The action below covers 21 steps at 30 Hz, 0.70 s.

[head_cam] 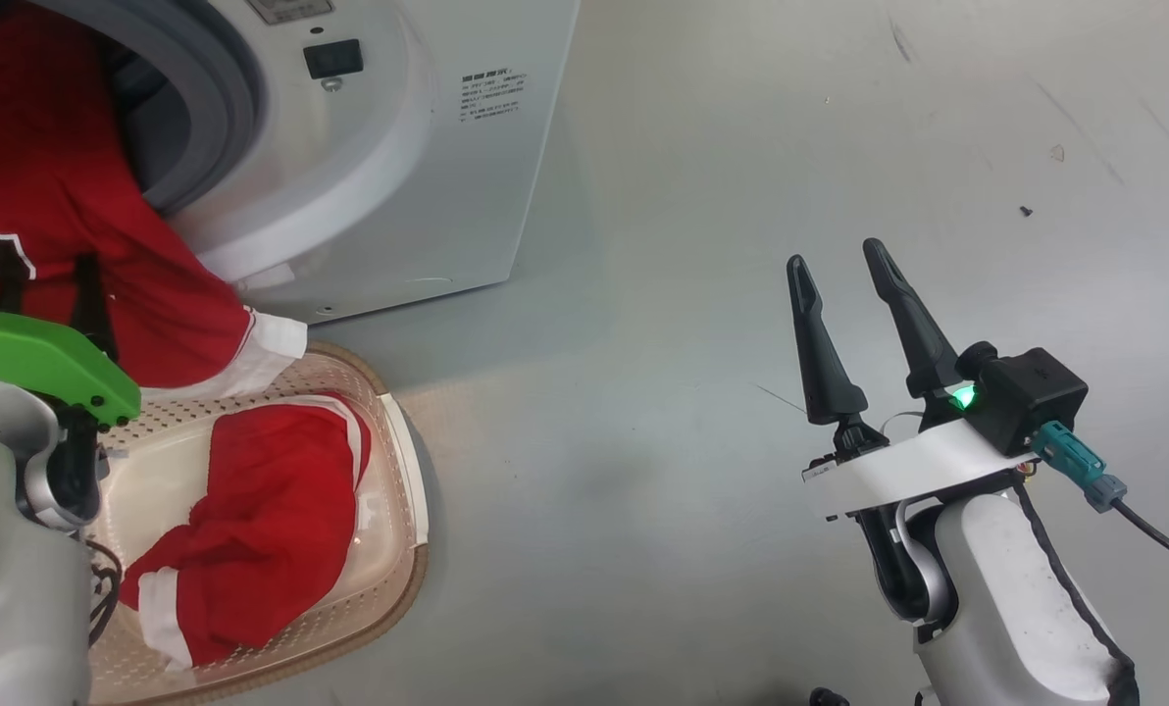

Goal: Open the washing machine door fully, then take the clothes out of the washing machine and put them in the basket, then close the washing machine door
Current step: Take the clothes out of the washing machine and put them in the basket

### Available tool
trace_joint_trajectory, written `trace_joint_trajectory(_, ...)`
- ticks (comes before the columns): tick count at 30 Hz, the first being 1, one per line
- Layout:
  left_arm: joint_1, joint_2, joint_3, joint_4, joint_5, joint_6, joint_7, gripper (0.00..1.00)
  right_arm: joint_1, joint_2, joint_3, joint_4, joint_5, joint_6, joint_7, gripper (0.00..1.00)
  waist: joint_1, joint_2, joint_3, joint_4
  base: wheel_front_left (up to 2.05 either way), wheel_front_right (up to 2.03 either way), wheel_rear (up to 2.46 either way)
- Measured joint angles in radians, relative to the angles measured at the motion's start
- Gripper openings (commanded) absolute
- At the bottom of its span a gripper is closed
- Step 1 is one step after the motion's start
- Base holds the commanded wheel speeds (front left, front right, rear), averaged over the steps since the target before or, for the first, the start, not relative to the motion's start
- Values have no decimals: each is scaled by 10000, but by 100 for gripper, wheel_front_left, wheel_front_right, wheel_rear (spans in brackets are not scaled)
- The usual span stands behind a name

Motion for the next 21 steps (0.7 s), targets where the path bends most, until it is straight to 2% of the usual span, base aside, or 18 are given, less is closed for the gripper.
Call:
trace_joint_trajectory(10,-332,188,-6,506,0,-12,-121,100,-115,0,19,-2,88,-81,0,100,0,0,167,-29,0,0,0)
trace_joint_trajectory(11,-374,178,-10,625,0,-33,-163,45,-118,0,19,-2,96,-84,0,100,0,0,181,-30,0,0,0)
trace_joint_trajectory(12,-422,138,-15,709,0,-33,-165,27,-120,0,19,-2,96,-84,0,100,0,0,186,-28,0,0,0)
trace_joint_trajectory(13,-455,88,-23,755,0,-35,-199,0,-124,0,19,0,96,-84,0,100,0,0,188,-25,0,0,0)
trace_joint_trajectory(21,-667,-71,-86,1227,0,-324,-556,0,-163,-2,-52,48,96,-153,0,100,0,0,97,75,0,0,0)
